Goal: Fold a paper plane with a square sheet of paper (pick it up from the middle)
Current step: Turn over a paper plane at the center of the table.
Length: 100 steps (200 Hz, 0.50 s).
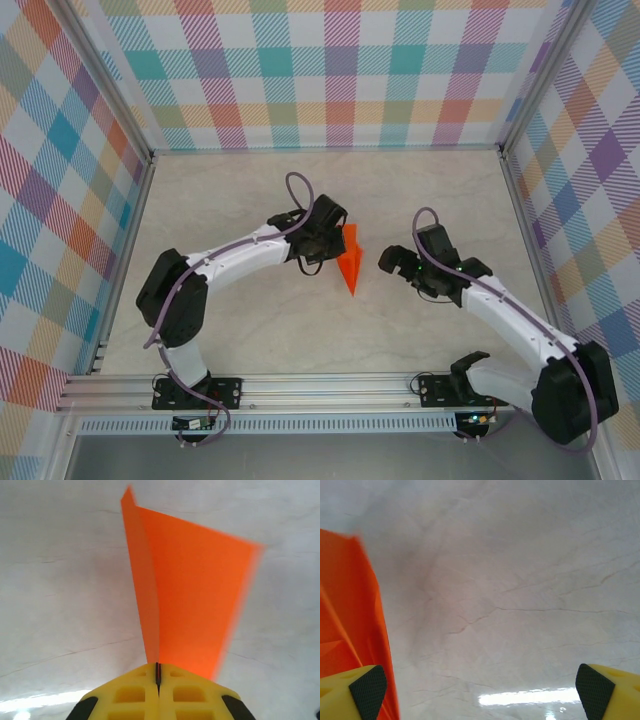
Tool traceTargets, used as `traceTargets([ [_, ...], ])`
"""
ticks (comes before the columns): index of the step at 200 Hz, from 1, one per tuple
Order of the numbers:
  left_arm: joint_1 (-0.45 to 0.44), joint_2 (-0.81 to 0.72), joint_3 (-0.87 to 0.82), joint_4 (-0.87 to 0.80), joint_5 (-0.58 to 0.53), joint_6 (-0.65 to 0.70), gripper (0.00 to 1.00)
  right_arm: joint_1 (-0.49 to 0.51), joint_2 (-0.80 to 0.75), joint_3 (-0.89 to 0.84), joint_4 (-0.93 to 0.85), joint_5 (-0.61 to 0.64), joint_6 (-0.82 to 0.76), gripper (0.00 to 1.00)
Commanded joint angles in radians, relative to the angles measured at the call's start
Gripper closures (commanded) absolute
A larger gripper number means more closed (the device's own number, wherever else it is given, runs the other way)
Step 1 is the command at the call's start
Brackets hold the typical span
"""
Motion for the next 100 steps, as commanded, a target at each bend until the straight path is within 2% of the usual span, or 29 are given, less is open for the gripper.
traceTargets([
  [1,0.026,0.003,-0.075,0.228,0.221,0.061,1.0,-0.005,-0.059,0.006,0.054,-0.079,-0.041,0.01],
  [30,0.028,0.045,-0.146,0.4,0.323,0.051,1.0,-0.005,-0.049,0.02,0.072,-0.16,-0.087,0.06],
  [75,0.039,0.108,-0.251,0.575,0.371,0.01,1.0,0.004,0.097,0.023,0.128,-0.278,-0.088,0.34],
  [100,0.047,0.112,-0.306,0.623,0.372,0.005,1.0,0.021,0.168,0.04,0.148,-0.286,-0.096,0.44],
])
